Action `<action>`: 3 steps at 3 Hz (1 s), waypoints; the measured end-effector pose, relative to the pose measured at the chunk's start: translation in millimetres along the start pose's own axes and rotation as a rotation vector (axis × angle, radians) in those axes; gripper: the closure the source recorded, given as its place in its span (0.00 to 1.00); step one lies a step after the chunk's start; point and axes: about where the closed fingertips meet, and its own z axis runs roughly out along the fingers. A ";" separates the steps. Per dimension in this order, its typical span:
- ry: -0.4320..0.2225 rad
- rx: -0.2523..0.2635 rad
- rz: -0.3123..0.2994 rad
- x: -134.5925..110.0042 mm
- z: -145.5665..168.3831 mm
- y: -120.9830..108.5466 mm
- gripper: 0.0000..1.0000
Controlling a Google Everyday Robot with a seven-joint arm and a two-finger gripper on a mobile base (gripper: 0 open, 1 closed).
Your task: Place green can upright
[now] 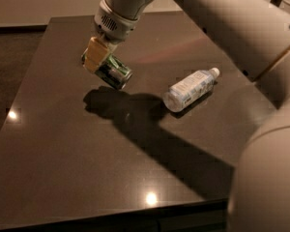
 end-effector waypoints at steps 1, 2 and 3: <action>-0.123 0.004 -0.082 3.8 -9.8 15.2 1.00; -0.234 0.039 -0.134 8.1 -16.4 24.6 1.00; -0.326 0.085 -0.151 12.2 -25.7 27.5 1.00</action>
Offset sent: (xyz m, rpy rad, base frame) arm -0.0368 -0.0162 0.0199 0.3136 -0.2796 0.0785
